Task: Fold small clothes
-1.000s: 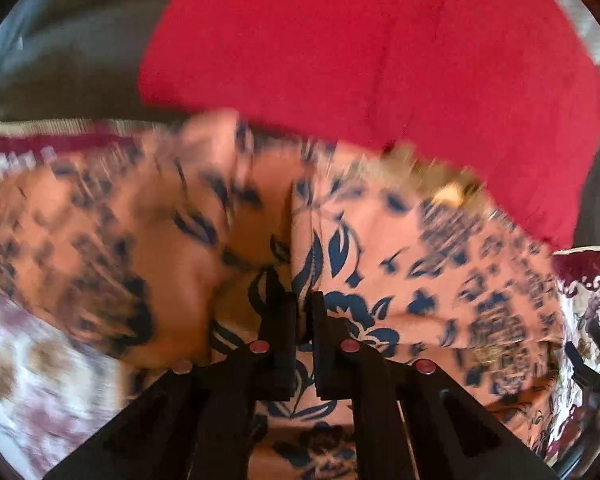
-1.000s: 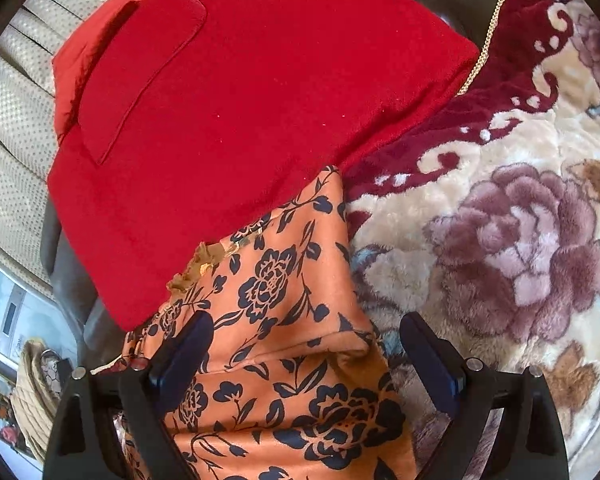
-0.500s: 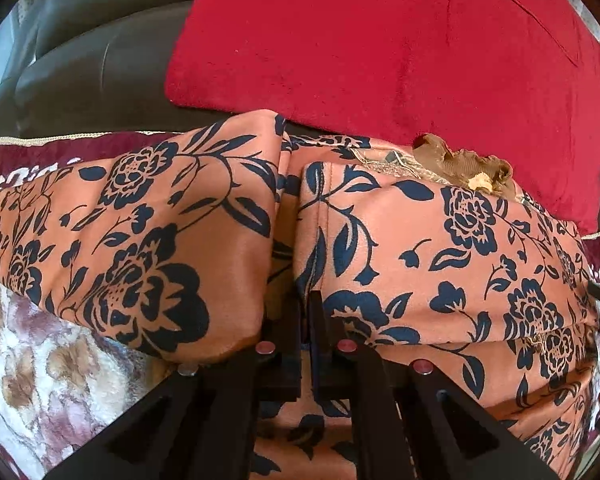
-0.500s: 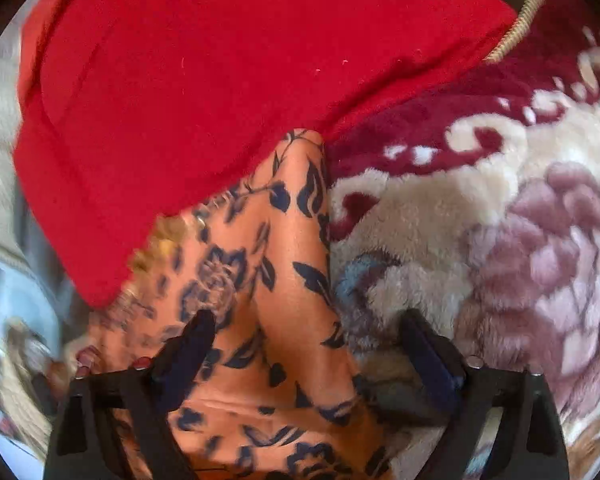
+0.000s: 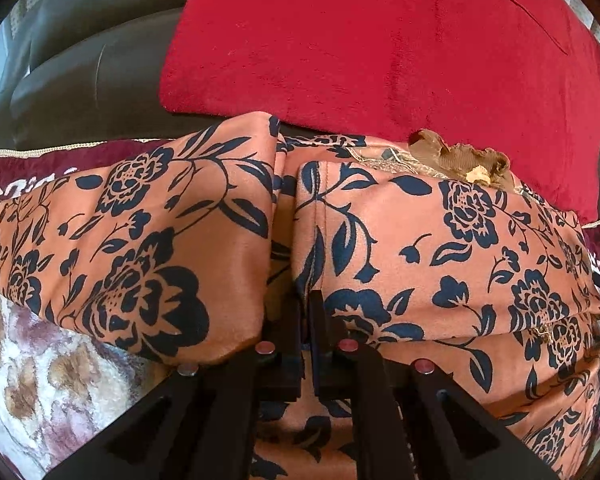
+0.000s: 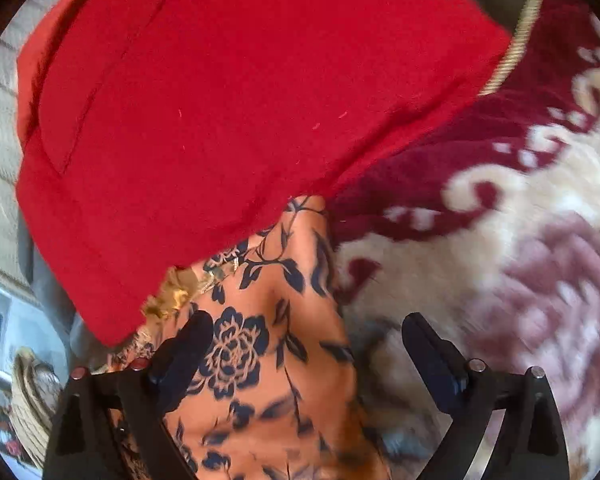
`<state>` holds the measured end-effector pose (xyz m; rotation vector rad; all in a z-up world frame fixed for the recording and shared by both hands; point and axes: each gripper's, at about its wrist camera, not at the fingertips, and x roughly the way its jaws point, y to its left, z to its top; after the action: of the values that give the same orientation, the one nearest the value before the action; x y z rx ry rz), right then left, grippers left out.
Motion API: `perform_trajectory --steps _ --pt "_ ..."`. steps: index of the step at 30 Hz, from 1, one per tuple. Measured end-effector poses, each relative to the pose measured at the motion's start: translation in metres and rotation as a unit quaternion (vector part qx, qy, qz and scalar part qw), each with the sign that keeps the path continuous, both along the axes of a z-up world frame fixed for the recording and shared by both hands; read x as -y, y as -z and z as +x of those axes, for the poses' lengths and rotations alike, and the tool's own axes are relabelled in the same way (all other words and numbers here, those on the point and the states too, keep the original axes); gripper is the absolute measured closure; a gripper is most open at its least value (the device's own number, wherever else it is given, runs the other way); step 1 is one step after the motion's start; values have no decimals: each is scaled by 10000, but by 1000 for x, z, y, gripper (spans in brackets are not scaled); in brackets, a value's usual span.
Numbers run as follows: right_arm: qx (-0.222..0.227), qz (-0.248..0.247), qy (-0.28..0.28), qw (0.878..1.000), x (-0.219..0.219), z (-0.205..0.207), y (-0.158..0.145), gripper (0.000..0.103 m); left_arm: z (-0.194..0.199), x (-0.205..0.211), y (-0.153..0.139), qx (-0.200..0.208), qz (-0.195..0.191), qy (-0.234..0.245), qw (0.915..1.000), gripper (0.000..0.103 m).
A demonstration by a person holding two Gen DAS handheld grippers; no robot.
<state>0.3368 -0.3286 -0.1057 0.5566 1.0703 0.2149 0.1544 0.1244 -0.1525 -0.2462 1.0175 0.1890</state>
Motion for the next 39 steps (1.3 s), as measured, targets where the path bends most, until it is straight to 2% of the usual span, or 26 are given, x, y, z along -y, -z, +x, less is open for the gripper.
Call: perform_trajectory --steps 1,2,4,6,8,11,13,15,17,18,19,21,23,24,25,26,28,30,31,32,33,35,36,37,38,39 --pt "-184 -68 -109 9997 -5 10 10 67 0 0 0 0 -18 9 10000 98" --pt "-354 -257 -183 9989 -8 15 17 94 0 -1 0 3 -36 23 10000 97" --pt "-252 -322 -26 9992 -6 12 14 92 1 -2 0 -5 -58 54 10000 96" --pt "-77 -708 333 9969 -5 3 4 90 1 -2 1 -6 -60 46 10000 96" --pt "-13 -860 635 9943 -4 -10 -9 78 0 -2 1 11 -47 21 10000 96" --pt "341 -952 542 9934 -18 -40 -36 62 -1 -2 -3 74 -95 58 9999 96" --pt "670 -734 220 9948 -35 -62 -51 30 -10 -9 -16 158 -515 80 9985 94" --pt "927 -672 -154 9933 -60 -86 -59 26 -26 -20 -35 489 -886 113 9948 83" --pt "974 -555 -394 9929 -78 -103 -58 26 -53 -46 -57 985 -1192 -30 9880 38" --pt "971 -481 -487 9929 -81 -110 -56 26 -66 -61 -62 1222 -1286 -190 9840 33" --pt "986 -473 -571 9924 -90 -116 -53 26 -83 -87 -67 1516 -1388 -513 9773 30" --pt "1033 -607 -714 9902 -102 -121 -44 26 -106 -137 -60 1623 -1607 -1218 9659 30" --pt "956 -710 -808 9896 -107 -122 -31 26 -127 -199 -39 1519 -2003 -2198 9426 30" --pt "904 -741 -826 9897 -109 -121 -24 26 -137 -227 -26 1502 -2197 -2642 9270 31" --pt "847 -761 -827 9900 -106 -117 -19 26 -142 -243 -18 1482 -2304 -2875 9178 32" --pt "779 -778 -789 9908 -105 -117 -13 26 -149 -269 -3 1373 -2486 -3205 9037 32" --pt "755 -730 -729 9918 -99 -117 -6 26 -153 -295 15 1295 -2712 -3456 8890 32" --pt "814 -708 -743 9914 -96 -118 -1 26 -153 -306 22 1297 -2833 -3535 8820 42" --pt "847 -701 -763 9910 -96 -119 1 26 -151 -309 24 1269 -2831 -3576 8808 53" --pt "871 -698 -773 9907 -96 -121 2 26 -150 -311 24 1225 -2795 -3612 8812 79" --pt "891 -692 -777 9906 -97 -120 4 26 -147 -315 25 1083 -2696 -3664 8839 97" --pt "924 -637 -743 9909 -96 -120 5 26 -144 -317 23 961 -2611 -3707 8861 99" --pt "946 -607 -723 9910 -94 -122 4 26 -141 -314 15 959 -2417 -3661 8935 99" --pt "975 -589 -714 9909 -94 -123 5 25 -136 -305 -4 1050 -2021 -3512 9082 99" --pt "1022 -573 -715 9905 -93 -124 6 25 -134 -298 -17 1133 -1780 -3390 9168 100" --pt "1051 -554 -707 9904 -93 -125 6 25 -126 -281 -47 1347 -1403 -3110 9303 100"
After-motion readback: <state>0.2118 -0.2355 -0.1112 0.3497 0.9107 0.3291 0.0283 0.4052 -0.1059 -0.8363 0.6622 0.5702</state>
